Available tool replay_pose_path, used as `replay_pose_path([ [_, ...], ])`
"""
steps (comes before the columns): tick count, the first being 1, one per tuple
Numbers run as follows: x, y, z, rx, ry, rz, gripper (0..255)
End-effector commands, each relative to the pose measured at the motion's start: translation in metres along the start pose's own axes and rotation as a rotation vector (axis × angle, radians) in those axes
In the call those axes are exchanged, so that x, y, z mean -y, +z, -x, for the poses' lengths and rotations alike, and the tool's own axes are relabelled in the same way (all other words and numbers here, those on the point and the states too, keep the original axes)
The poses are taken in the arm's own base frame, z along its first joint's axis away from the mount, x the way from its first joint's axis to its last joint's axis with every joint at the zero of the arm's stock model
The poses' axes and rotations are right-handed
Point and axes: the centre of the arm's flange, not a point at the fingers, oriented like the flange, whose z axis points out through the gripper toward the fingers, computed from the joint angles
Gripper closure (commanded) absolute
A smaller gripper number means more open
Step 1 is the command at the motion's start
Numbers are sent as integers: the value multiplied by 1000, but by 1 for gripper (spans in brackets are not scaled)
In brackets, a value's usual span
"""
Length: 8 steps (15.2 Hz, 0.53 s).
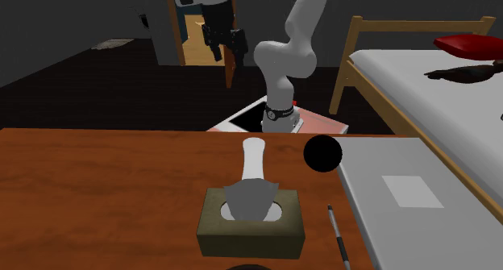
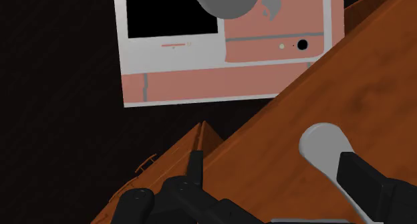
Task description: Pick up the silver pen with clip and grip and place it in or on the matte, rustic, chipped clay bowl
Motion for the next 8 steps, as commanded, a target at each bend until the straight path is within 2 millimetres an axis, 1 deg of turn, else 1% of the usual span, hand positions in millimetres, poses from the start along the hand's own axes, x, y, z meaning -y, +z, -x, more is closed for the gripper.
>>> replay_pose_path([
  [1,0,0,0,0,0,0,0],
  [8,72,29,-45,-28,-138,-1,0],
])
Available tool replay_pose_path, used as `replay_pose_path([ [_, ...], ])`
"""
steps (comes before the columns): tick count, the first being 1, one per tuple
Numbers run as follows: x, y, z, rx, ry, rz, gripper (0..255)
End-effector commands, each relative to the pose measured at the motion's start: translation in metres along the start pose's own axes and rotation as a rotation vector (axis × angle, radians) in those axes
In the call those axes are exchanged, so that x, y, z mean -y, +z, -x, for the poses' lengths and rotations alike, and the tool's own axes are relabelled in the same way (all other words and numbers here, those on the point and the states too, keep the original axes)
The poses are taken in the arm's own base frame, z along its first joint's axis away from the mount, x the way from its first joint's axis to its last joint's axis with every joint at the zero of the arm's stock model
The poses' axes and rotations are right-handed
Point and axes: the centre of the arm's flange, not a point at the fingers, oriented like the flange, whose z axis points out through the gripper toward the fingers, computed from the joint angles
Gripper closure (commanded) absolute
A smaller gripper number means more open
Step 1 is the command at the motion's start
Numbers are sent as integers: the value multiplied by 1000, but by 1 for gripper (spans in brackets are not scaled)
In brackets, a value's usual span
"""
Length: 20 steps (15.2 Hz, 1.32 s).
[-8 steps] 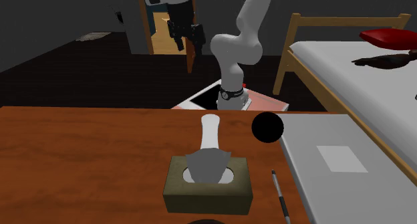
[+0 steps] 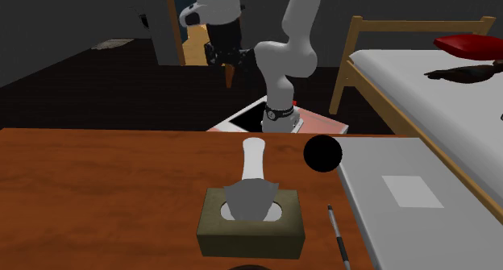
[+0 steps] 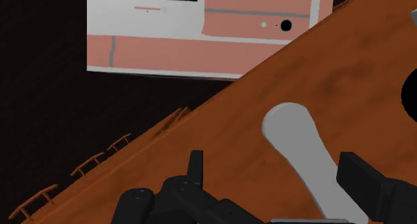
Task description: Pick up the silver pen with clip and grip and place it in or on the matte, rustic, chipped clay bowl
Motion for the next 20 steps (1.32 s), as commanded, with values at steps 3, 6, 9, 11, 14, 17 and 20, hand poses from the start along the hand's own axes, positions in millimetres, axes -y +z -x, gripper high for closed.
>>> replay_pose_path([
  [3,40,18,-28,-17,-80,-2,0],
  [6,71,31,-46,-29,-139,-2,0],
  [9,104,43,-63,-41,-198,-3,0],
  [11,126,51,-73,-49,-238,-3,0],
  [14,160,63,-86,-60,-297,-3,0],
  [17,195,74,-98,-72,-356,-4,0],
  [20,230,86,-108,-84,-415,-4,0],
])
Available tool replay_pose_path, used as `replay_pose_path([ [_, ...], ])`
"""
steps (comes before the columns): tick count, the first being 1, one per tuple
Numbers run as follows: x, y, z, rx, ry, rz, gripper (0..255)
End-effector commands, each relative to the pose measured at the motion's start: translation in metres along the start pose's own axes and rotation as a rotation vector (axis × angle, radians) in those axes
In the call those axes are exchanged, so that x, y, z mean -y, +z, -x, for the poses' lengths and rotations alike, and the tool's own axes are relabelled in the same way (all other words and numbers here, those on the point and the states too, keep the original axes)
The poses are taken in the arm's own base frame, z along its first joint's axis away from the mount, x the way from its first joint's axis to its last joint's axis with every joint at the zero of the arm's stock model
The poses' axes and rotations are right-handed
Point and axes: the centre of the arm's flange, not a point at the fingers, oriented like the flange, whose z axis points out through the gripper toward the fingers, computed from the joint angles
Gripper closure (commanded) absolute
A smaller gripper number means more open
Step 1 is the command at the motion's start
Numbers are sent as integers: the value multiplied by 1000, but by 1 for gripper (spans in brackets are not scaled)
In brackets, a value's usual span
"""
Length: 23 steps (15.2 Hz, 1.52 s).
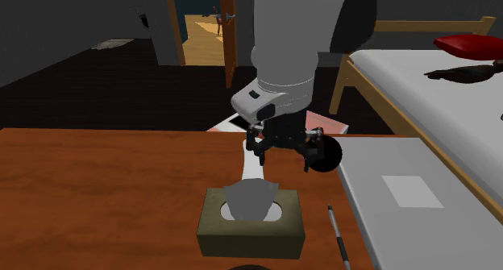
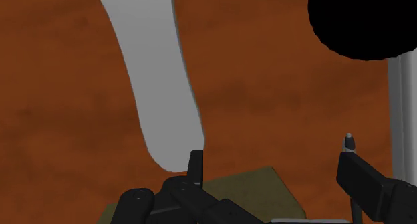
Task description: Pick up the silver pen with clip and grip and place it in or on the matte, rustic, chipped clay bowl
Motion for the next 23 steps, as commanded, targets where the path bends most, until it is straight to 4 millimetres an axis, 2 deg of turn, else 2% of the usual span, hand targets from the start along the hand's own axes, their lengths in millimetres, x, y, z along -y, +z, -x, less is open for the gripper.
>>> replay_pose_path([
  [1,20,8,-16,-9,-40,-1,0],
  [10,116,45,-69,-45,-218,-3,0],
  [18,119,86,-73,-46,-224,-3,0],
  [23,119,86,-73,-46,-224,-3,0],
])
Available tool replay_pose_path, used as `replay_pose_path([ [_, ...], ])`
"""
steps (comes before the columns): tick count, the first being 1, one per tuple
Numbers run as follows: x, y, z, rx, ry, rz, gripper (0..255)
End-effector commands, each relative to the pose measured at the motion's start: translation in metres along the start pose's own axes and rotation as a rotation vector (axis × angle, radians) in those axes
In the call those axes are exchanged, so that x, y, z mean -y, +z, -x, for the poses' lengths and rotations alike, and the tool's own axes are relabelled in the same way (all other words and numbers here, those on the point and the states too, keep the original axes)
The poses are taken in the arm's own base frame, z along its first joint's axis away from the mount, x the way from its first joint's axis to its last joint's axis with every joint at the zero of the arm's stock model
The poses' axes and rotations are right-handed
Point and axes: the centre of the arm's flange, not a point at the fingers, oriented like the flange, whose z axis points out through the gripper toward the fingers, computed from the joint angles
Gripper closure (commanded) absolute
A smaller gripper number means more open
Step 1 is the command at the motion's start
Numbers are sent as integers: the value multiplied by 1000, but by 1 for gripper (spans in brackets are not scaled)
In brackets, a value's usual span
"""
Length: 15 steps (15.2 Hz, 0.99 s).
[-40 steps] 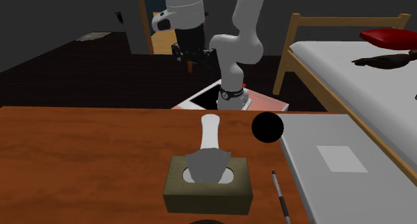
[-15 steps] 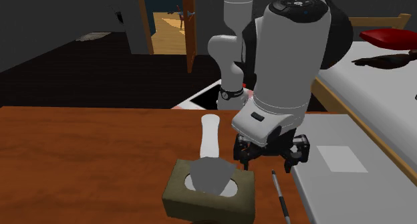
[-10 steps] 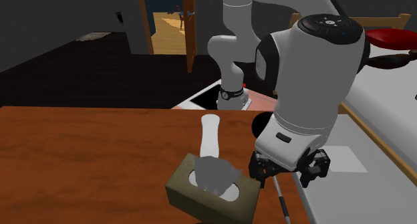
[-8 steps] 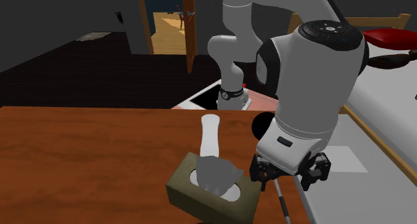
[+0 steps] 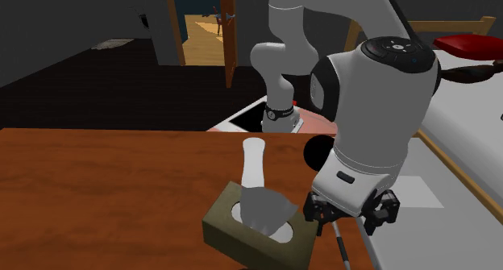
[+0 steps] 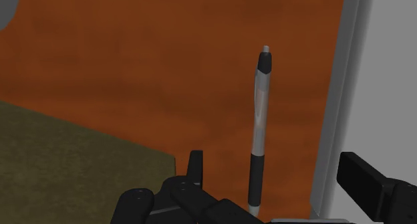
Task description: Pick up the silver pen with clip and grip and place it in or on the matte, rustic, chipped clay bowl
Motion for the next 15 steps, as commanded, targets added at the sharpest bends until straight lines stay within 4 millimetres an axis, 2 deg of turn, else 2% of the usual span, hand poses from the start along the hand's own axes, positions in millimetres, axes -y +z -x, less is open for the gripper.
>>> replay_pose_path([
  [1,-4,16,2,26,4,-4,0],
  [3,-4,16,2,26,4,-4,0],
  [4,-5,20,3,26,4,-4,255],
  [8,-11,19,-4,26,5,-4,255],
  [12,-11,21,-1,26,5,-4,255],
  [13,-4,16,2,26,4,-4,255],
  [15,-4,5,2,26,4,-4,255],
])
